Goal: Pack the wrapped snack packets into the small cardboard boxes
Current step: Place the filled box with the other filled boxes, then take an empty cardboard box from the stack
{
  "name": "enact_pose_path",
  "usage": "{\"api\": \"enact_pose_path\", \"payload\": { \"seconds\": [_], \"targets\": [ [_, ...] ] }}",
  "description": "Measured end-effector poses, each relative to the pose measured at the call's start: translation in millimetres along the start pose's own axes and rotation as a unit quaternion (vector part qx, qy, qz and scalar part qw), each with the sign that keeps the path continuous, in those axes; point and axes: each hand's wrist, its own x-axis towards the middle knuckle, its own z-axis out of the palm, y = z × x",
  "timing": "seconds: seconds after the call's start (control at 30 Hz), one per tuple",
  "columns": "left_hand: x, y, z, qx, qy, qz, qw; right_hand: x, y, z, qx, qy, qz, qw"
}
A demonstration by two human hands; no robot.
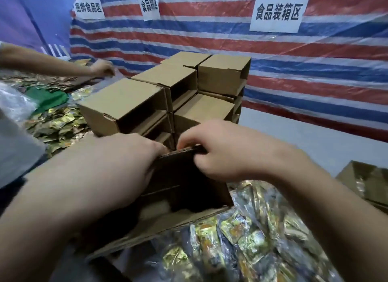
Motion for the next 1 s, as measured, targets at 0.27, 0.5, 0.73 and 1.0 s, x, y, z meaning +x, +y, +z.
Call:
{"api": "enact_pose_path", "payload": {
  "seconds": [0.27, 0.5, 0.73, 1.0],
  "targets": [
    [128.0, 152.2, 88.9, -0.104, -0.013, 0.215, 0.971, -118.8, 128.9, 61.1, -0.072, -0.01, 0.293, 0.953],
    [134.9, 181.4, 188.2, -0.213, -0.117, 0.257, 0.935, -211.4, 168.7, 142.3, 0.012, -0.044, 0.436, 0.899],
    [95.4, 193.5, 296.1, -0.288, -0.214, 0.234, 0.904, -234.9, 158.4, 253.9, 0.076, -0.084, 0.473, 0.874],
    [75.6, 123.6, 350.1, -0.281, -0.169, 0.026, 0.944, -242.5, 162.9, 273.4, 0.105, -0.044, 0.482, 0.869]
  ]
}}
